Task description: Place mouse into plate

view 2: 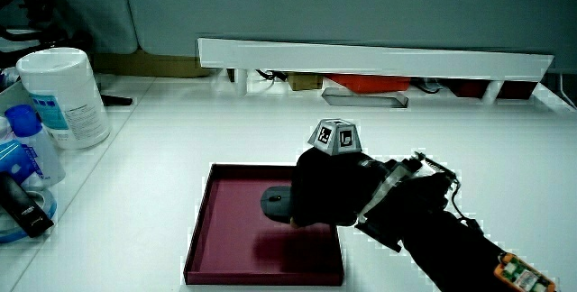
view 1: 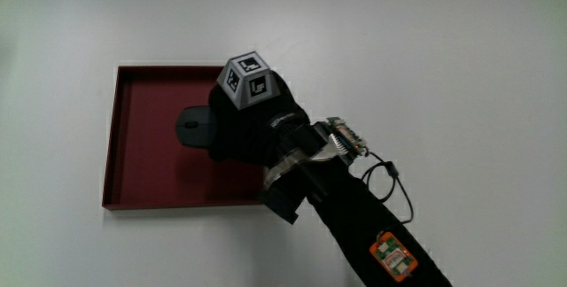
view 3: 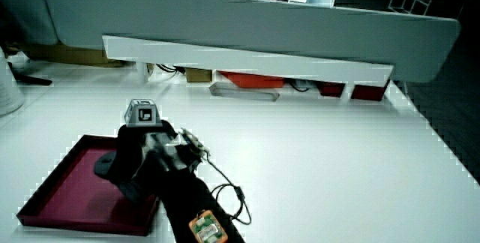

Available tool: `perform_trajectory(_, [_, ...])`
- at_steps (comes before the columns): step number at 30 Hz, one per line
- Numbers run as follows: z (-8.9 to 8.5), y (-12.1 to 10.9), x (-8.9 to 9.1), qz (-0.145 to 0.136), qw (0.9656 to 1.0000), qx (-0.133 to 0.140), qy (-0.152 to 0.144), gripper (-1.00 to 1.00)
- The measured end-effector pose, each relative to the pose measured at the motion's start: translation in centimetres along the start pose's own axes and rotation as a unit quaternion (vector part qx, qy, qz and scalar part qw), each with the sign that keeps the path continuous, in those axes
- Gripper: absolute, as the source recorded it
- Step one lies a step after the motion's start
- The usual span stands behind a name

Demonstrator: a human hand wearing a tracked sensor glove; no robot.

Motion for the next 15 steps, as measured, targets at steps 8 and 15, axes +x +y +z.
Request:
perform_trajectory(8, [-4.7, 2.3, -0.4, -0.008, 0.9987, -0.048, -0.013, 0.0])
perform_trajectory(15, [-5.6, 2.8, -0.7, -0.022, 0.9972, -0.064, -0.032, 0.0])
